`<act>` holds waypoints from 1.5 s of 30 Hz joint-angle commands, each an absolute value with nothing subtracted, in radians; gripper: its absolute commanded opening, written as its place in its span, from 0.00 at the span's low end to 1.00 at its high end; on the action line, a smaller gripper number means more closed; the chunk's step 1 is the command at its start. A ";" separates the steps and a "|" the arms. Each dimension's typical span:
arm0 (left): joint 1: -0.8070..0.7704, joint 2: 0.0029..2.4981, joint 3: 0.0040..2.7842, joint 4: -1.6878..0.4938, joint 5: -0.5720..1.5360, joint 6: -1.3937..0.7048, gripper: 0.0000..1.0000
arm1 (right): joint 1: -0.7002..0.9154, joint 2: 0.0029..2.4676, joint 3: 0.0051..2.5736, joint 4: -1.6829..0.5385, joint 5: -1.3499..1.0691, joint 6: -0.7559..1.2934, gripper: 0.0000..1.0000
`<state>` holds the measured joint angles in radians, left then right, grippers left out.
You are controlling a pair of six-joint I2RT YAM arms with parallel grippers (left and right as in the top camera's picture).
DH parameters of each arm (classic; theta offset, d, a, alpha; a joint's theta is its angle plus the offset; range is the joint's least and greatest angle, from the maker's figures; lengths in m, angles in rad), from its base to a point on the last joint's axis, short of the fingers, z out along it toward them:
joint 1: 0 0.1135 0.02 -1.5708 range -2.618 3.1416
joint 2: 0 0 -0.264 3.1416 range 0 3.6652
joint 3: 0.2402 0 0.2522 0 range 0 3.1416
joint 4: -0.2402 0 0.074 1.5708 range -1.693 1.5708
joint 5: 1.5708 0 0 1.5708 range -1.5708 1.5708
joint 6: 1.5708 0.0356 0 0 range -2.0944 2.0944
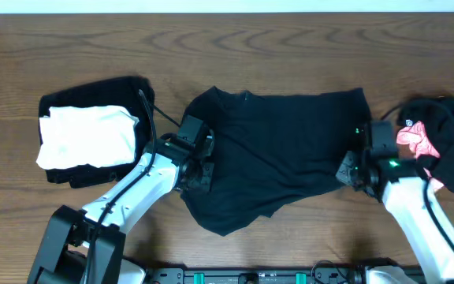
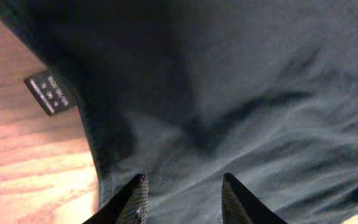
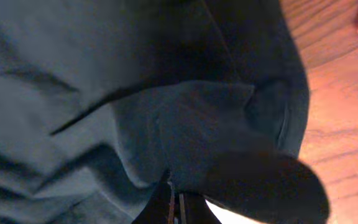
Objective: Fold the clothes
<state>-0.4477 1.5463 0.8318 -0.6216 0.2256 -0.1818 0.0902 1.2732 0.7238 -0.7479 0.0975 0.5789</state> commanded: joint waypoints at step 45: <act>-0.444 1.534 0.856 -0.733 0.315 -0.131 0.41 | -0.274 1.364 0.709 -0.770 -0.144 0.439 0.77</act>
<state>-0.4477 1.5463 0.8318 -0.7288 0.2939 -0.1520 -0.2913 1.3518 0.7231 -0.7666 -0.0635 0.4656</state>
